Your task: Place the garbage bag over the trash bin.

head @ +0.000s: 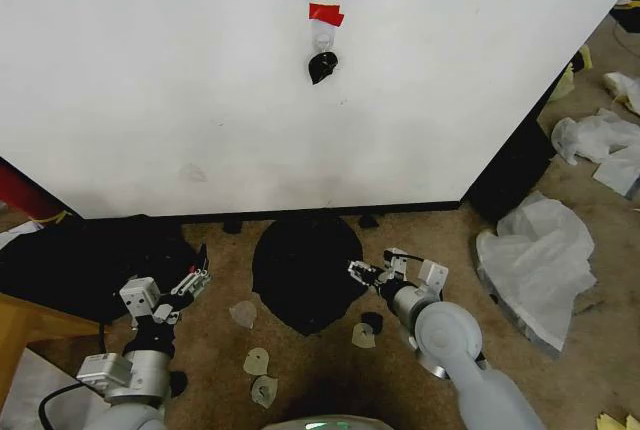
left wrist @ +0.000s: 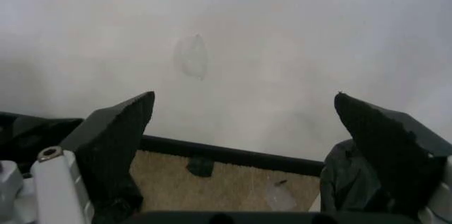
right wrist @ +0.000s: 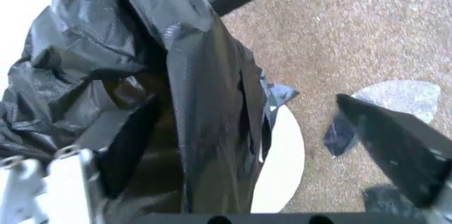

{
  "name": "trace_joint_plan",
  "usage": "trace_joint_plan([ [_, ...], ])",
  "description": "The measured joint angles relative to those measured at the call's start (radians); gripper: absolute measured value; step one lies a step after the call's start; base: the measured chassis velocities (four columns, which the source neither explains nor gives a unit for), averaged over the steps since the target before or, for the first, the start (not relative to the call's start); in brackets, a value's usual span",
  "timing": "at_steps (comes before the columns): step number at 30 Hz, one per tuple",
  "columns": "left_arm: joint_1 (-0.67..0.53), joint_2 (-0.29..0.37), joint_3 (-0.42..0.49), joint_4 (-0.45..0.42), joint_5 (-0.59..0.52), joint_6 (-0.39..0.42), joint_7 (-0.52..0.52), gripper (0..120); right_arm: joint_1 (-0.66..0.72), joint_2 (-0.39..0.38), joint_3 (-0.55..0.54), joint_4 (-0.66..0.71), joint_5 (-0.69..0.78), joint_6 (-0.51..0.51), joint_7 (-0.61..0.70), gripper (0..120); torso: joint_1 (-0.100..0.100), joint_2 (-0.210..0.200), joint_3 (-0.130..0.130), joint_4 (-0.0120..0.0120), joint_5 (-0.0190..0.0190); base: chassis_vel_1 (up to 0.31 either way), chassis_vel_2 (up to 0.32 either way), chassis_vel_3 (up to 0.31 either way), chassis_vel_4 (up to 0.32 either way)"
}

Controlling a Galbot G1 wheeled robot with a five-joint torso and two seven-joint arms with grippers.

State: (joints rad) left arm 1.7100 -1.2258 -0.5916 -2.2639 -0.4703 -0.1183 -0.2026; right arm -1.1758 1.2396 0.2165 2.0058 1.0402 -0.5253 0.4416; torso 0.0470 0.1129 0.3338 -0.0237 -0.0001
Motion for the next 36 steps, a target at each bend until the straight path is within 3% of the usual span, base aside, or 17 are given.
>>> trace_joint_plan([
  [4, 0.002, 0.001, 0.0, -0.003, 0.0, 0.0, -0.001, 100, -0.018, -0.005, -0.001, -0.001, -0.06, 0.046, -0.068, 100, 0.0, 0.0, 0.0, 0.0001, 0.0001, 0.0, 0.0, 0.0, 0.0],
  [9, 0.0, -0.002, 0.011, -0.006, 0.034, -0.005, -0.003, 100, -0.08, 0.0, 0.02, 0.009, -0.261, 0.231, -0.2, 100, 0.0, 0.0, 0.0, 0.0003, 0.0002, 0.0, 0.0, 0.0, 0.0],
  [10, 0.0, -0.002, 0.011, -0.006, 0.034, -0.005, -0.003, 100, -0.08, 0.0, 0.02, 0.009, -0.261, 0.231, -0.2, 100, 0.0, 0.0, 0.0, 0.0003, 0.0002, 0.0, 0.0, 0.0, 0.0],
  [15, -0.01, -0.012, 0.056, -0.01, 0.114, -0.043, -0.004, 100, -0.25, 0.029, 0.105, 0.076, -0.59, 0.562, -0.307, 100, 0.0, 0.0, 0.0, -0.0001, 0.0001, 0.0, 0.0, 0.0, 0.0],
  [18, -0.013, -0.015, 0.064, -0.008, 0.133, -0.052, -0.004, 100, -0.294, 0.042, 0.13, 0.095, -0.679, 0.636, -0.326, 100, 0.0, 0.0, 0.0, -0.0003, 0.0002, 0.0, 0.0, 0.0, 0.0],
  [19, -0.015, -0.021, 0.075, 0.0, 0.165, -0.07, -0.008, 100, -0.357, 0.068, 0.164, 0.121, -0.782, 0.724, -0.347, 100, 0.0, 0.0, 0.0, -0.0002, 0.0001, 0.0, 0.0, 0.0, 0.0],
  [21, -0.006, -0.031, 0.086, 0.006, 0.209, -0.105, -0.007, 100, -0.438, 0.107, 0.19, 0.162, -0.876, 0.8, -0.36, 100, 0.0, 0.0, 0.0, -0.0004, 0.0001, 0.0, 0.0, 0.0, 0.0],
  [25, 0.026, -0.054, 0.106, 0.006, 0.264, -0.158, -0.002, 100, -0.539, 0.166, 0.202, 0.222, -0.966, 0.86, -0.356, 100, 0.0, 0.0, 0.0, 0.0, 0.0001, 0.0, 0.0, 0.0, 0.0],
  [36, 0.04, -0.082, 0.066, 0.016, 0.37, -0.245, -0.034, 100, -0.575, 0.185, 0.196, 0.293, -0.941, 0.826, -0.353, 100, 0.0, 0.0, 0.0, 0.0, 0.0, 0.0, 0.0, 0.0, 0.0],
])
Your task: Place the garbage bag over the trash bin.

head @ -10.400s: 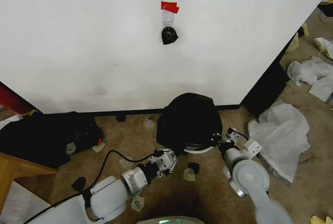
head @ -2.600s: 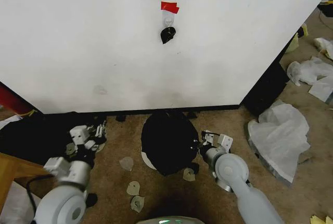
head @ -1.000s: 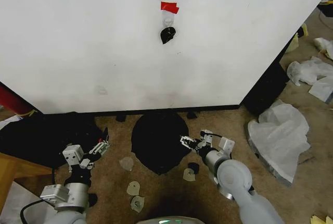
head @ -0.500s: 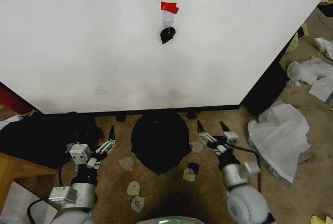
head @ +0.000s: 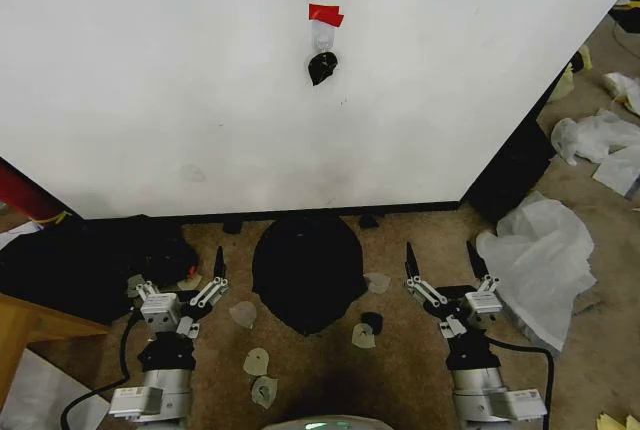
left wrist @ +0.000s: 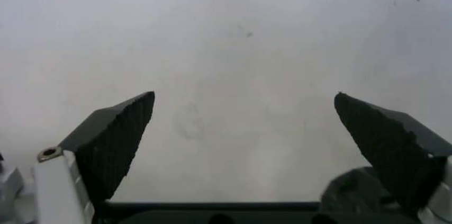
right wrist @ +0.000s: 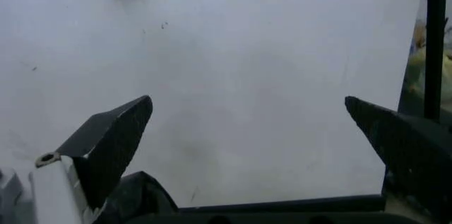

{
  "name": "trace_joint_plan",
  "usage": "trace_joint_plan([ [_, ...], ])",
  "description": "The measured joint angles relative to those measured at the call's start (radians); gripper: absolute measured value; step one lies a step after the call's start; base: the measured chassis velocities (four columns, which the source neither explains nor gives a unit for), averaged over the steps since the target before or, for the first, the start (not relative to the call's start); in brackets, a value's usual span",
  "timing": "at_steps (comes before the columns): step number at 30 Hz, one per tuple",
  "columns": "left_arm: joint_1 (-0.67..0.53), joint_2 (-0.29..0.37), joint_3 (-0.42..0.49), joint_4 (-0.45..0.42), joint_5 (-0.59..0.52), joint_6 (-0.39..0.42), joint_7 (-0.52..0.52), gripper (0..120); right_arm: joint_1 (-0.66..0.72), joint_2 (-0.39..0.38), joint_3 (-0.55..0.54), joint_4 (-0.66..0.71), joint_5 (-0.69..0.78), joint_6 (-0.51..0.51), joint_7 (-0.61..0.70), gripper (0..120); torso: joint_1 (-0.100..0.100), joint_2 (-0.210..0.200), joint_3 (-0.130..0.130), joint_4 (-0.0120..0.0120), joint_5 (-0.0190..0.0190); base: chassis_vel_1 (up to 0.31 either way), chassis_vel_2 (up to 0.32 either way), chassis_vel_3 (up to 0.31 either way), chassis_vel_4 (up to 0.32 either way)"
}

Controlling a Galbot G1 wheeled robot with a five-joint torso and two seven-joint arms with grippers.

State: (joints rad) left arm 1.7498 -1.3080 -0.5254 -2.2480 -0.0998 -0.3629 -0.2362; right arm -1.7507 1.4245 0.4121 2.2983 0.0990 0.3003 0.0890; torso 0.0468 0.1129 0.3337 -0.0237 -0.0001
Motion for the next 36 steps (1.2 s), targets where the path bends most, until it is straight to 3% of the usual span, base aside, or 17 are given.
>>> trace_joint_plan([
  [5, -0.006, 0.017, -0.044, 0.031, -0.043, -0.027, -0.007, 100, 0.0, 0.011, 0.012, 0.006, -0.017, -0.005, 0.004, 100, 0.0, 0.0, 0.0, 0.0, 0.0, 0.0, 0.0, 0.0, 0.0],
  [36, -0.007, 0.02, -0.045, 0.036, -0.061, -0.026, -0.009, 100, 0.001, 0.013, 0.014, 0.006, -0.028, -0.009, 0.014, 100, 0.0, 0.0, 0.0, 0.0, 0.0, 0.0, 0.0, 0.0, 0.0],
])
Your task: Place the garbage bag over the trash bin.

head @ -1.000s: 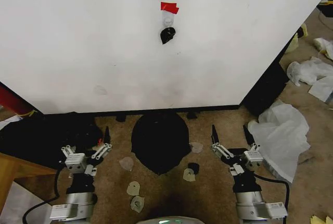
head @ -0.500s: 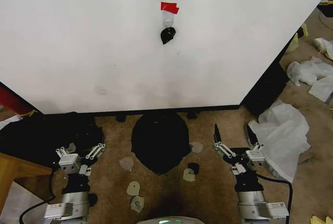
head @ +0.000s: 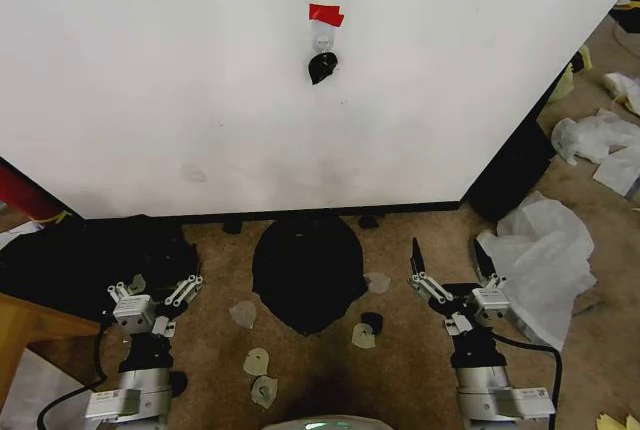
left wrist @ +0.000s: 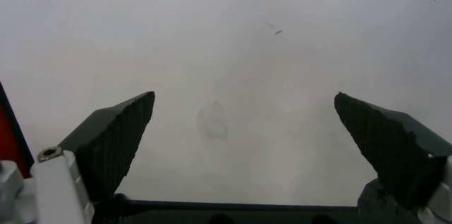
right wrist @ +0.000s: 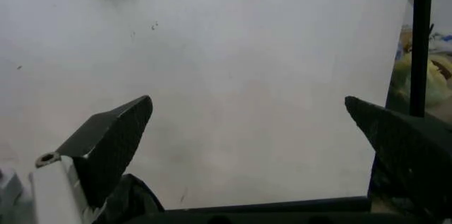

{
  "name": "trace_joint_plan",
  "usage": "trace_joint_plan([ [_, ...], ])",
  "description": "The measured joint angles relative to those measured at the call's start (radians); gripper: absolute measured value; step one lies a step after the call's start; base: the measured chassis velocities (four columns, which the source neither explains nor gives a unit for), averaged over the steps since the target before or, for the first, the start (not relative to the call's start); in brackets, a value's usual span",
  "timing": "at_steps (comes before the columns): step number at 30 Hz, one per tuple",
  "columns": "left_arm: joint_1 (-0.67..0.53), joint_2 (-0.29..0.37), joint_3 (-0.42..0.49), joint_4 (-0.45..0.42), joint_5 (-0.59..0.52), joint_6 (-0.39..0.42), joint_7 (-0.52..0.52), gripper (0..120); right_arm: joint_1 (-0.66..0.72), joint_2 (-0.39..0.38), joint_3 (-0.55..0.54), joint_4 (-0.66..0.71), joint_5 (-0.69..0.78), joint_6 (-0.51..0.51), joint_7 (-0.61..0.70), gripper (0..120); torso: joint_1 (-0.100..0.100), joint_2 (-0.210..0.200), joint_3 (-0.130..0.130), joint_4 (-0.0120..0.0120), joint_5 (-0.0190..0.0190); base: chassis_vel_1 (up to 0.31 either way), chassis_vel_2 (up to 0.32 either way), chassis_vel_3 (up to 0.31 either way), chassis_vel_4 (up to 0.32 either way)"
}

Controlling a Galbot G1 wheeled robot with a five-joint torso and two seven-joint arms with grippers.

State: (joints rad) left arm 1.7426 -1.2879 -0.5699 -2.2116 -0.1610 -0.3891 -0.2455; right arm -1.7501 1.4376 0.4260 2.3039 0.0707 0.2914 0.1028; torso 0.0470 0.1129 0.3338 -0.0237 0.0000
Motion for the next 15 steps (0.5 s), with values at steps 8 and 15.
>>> trace_joint_plan([
  [8, 0.0, 0.0, 0.0, 0.0, 0.0, 0.001, 0.0, 100, 0.0, 0.0, 0.0, 0.0, 0.001, 0.0, 0.0, 100, 0.0, 0.0, 0.0, 0.0, 0.0001, 0.0, 0.0, 0.0, 0.0],
  [15, 0.0, 0.0, 0.0, -0.001, 0.0, 0.001, 0.0, 100, 0.0, 0.0, 0.0, -0.001, 0.001, 0.0, 0.0, 100, 0.0, 0.0, 0.0, 0.0, 0.0, 0.0, 0.0, 0.0, 0.0],
])
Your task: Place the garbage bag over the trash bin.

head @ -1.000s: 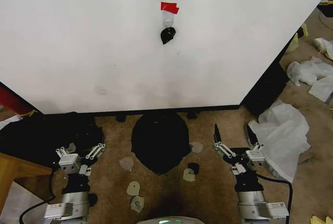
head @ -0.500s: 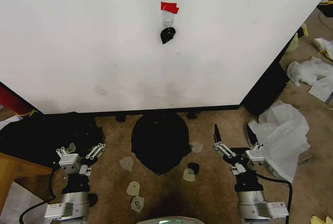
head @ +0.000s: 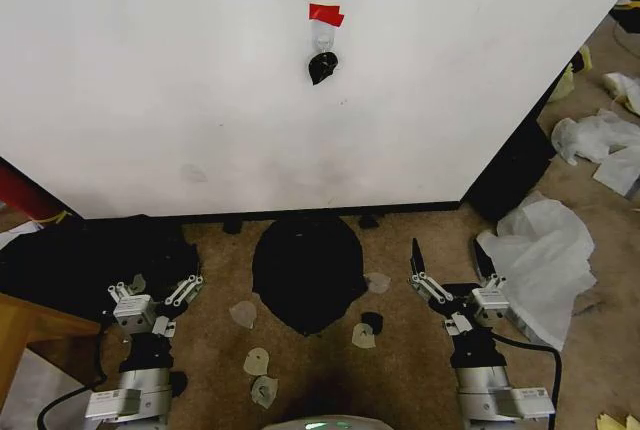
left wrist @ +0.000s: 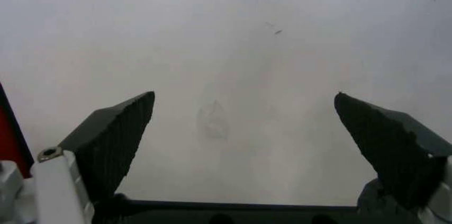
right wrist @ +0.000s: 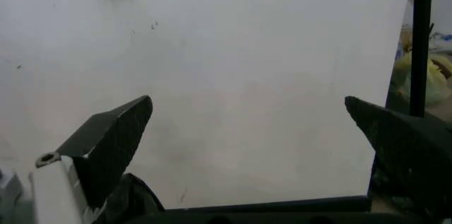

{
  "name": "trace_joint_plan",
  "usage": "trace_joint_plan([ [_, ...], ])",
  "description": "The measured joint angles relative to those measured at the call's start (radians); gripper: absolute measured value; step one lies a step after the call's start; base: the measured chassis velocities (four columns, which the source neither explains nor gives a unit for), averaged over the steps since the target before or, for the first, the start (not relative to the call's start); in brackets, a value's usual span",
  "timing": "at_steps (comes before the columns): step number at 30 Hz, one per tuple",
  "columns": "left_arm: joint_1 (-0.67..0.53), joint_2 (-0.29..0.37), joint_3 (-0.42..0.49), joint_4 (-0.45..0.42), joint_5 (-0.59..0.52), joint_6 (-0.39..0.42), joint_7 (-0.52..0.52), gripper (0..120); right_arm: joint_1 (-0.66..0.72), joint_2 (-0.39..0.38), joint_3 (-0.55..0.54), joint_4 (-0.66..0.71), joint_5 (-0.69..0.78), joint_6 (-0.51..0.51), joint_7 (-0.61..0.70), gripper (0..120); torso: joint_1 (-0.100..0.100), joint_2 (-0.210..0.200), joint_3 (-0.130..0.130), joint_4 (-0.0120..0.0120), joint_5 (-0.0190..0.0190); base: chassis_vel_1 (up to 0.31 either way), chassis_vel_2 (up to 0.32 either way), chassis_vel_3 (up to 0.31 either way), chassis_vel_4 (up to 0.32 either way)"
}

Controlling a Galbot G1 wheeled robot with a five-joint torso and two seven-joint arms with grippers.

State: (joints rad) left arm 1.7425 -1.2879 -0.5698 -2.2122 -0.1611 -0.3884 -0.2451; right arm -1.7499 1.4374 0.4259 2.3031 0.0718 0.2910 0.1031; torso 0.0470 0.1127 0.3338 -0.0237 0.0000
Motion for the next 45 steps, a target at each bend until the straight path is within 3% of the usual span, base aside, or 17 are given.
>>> trace_joint_plan([
  [45, 0.0, 0.0, 0.0, 0.0, 0.0, 0.0, 0.0, 100, 0.0, 0.0, 0.0, 0.0, 0.0, 0.0, 0.0, 100, 0.0, 0.0, 0.0, 0.0, 0.0, 0.0, 0.0, 0.0, 0.0],
])
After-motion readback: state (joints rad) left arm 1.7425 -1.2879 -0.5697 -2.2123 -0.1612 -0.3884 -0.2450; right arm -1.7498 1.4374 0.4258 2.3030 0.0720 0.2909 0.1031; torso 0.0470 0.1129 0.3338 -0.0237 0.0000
